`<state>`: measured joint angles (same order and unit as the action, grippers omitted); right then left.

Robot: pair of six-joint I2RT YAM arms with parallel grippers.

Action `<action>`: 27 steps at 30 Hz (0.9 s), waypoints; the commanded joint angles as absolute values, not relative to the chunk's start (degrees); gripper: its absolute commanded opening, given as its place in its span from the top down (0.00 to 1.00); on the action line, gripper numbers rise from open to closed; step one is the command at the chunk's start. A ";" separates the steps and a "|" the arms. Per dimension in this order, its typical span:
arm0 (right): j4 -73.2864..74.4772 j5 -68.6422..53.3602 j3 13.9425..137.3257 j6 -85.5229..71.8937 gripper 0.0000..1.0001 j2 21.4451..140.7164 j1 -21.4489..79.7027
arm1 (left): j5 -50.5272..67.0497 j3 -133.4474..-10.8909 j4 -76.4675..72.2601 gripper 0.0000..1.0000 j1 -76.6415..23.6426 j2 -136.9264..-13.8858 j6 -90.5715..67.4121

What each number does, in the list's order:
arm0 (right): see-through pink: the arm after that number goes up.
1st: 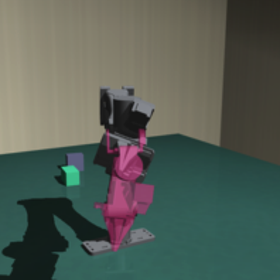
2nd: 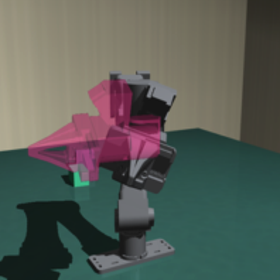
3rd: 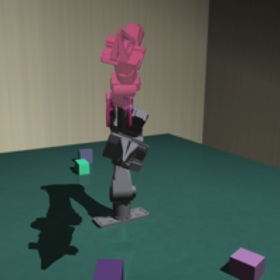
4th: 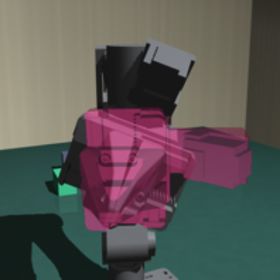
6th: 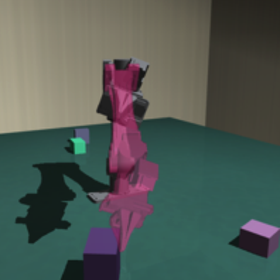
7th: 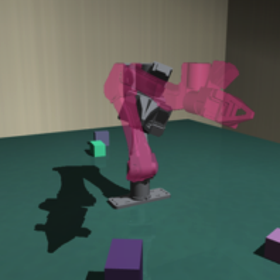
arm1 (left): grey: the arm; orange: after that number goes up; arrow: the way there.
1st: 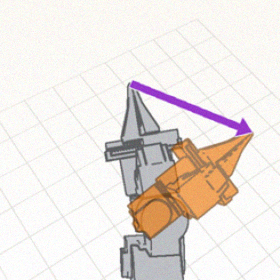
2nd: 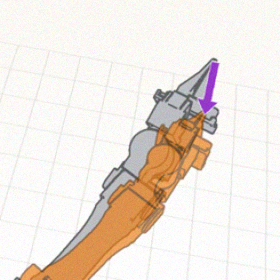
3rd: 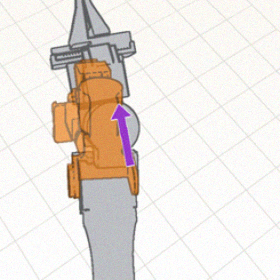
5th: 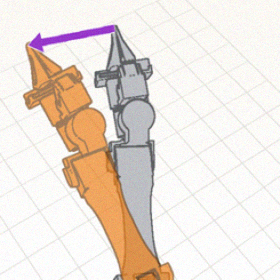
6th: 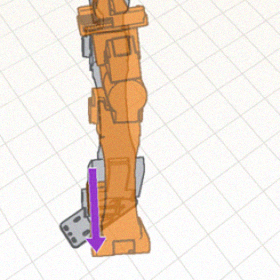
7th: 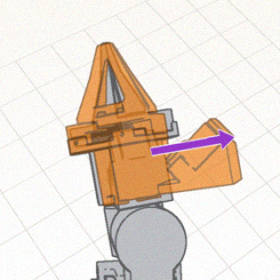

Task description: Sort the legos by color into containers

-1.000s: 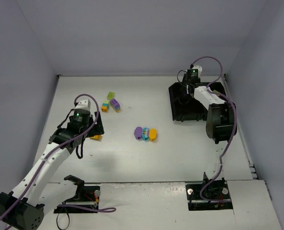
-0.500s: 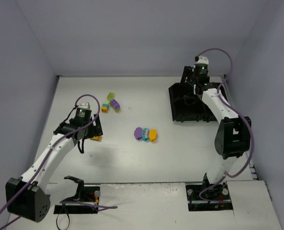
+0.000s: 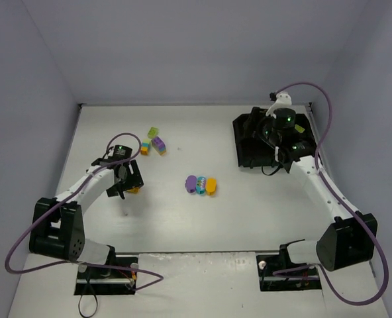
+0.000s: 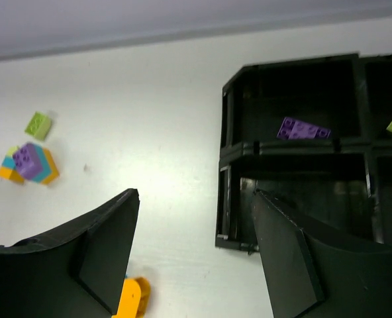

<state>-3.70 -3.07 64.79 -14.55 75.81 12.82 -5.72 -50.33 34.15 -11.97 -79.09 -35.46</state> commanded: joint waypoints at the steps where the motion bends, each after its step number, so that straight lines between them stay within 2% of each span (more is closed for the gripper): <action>1: -6.59 -4.04 62.59 -15.55 0.35 73.04 13.80 | -5.45 -51.94 28.84 0.23 -11.60 -81.64 -38.76; 11: -6.15 -5.62 57.13 -15.65 0.35 69.17 14.59 | -5.45 -56.43 30.14 0.23 -11.51 -87.63 -33.22; 19: -6.15 -6.76 57.13 -15.29 0.35 70.13 14.76 | -4.48 -54.94 28.31 0.25 -11.51 -90.00 -39.19; 21: -6.15 -7.03 57.30 -15.12 0.35 70.40 14.85 | -5.09 -54.84 27.95 0.31 -11.51 -90.87 -39.81; 22: -6.15 -7.12 57.39 -15.03 0.35 70.49 15.11 | -5.45 -55.10 28.04 0.39 -11.51 -91.14 -40.16; 24: -6.15 -7.21 57.48 -14.59 0.35 70.66 15.38 | -6.33 -55.54 28.12 0.45 -11.51 -91.58 -40.34; 25: -6.15 -7.38 57.48 -14.42 0.35 70.66 15.64 | -6.76 -55.63 28.21 0.53 -11.51 -91.67 -40.25; 27: -6.15 -7.73 57.48 -13.89 0.35 70.58 16.35 | -7.64 -56.51 28.47 0.62 -11.51 -91.58 -39.82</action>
<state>-2.59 -6.50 56.64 -14.87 71.02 15.31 -5.19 -53.87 29.43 -11.88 -92.44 -39.07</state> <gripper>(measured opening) 0.652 0.405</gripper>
